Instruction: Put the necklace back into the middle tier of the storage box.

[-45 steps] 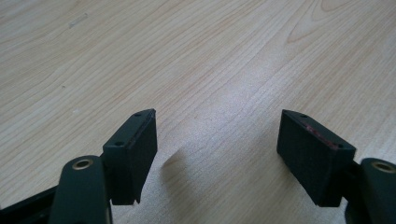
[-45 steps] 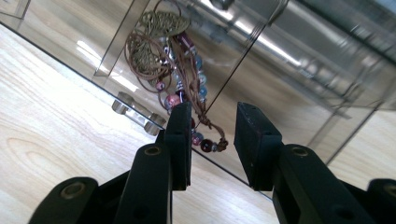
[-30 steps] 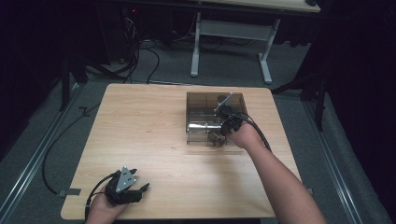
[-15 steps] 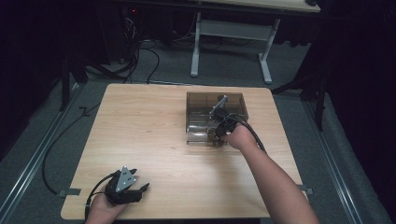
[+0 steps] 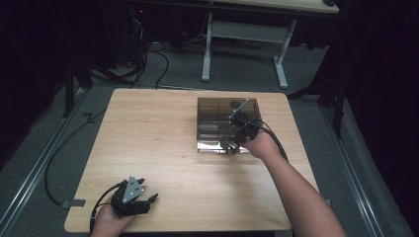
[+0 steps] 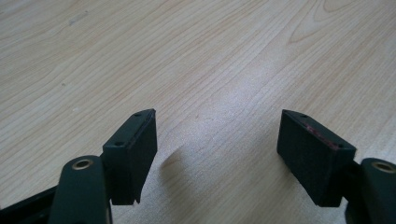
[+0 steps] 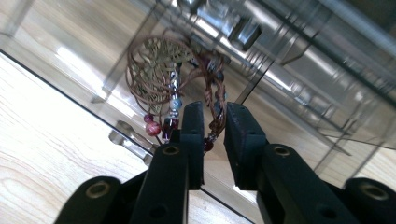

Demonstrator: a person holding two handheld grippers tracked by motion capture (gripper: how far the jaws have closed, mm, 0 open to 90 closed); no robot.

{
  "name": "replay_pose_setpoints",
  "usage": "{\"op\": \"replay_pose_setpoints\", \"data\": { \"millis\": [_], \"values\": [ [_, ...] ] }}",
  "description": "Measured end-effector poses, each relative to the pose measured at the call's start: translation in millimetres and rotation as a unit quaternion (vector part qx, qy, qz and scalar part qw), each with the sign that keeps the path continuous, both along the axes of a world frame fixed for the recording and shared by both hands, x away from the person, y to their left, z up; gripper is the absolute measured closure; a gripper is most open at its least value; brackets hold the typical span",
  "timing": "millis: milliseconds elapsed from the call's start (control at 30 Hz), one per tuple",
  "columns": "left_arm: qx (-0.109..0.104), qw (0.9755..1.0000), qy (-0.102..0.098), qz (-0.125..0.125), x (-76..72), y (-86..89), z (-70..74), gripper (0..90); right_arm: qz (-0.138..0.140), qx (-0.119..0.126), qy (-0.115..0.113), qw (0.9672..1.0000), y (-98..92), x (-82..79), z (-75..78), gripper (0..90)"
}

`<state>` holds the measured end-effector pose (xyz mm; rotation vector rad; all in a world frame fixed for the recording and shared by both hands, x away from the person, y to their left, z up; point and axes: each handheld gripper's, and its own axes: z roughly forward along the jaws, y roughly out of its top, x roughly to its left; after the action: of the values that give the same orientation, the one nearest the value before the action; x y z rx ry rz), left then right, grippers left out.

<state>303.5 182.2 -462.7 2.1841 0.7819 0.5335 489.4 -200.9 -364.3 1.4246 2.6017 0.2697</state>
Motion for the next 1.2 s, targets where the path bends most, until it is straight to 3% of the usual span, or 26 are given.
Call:
{"op": "replay_pose_setpoints", "data": {
  "millis": [100,400,633,767,967,1200],
  "values": [
    [-0.001,1.0,-0.001,0.0,-0.1,-0.1,-0.2,29.1,0.004,-0.005,-0.004,1.0,2.5,0.1,-3.7,84.0],
    [0.0,1.0,0.0,0.0,0.0,0.0,0.0,29.1,0.015,-0.026,0.011,0.9995,16.2,6.7,-22.2,85.2],
    [0.0,1.0,0.0,0.0,0.2,0.1,0.0,29.2,0.014,-0.019,0.012,0.9997,15.0,7.2,-19.8,81.0],
    [-0.001,1.0,0.001,0.0,0.2,0.1,0.0,29.2,0.011,-0.001,-0.004,0.9999,9.9,0.8,-6.4,75.7],
    [0.001,1.0,0.001,-0.001,0.1,0.2,0.1,29.2,0.009,0.024,-0.019,0.9995,-3.8,-20.0,12.4,78.2],
    [0.0,1.0,-0.003,0.0,-0.2,-0.3,-0.2,29.1,0.026,0.043,-0.018,0.9986,-17.4,-54.9,6.1,86.3]
  ]
}}
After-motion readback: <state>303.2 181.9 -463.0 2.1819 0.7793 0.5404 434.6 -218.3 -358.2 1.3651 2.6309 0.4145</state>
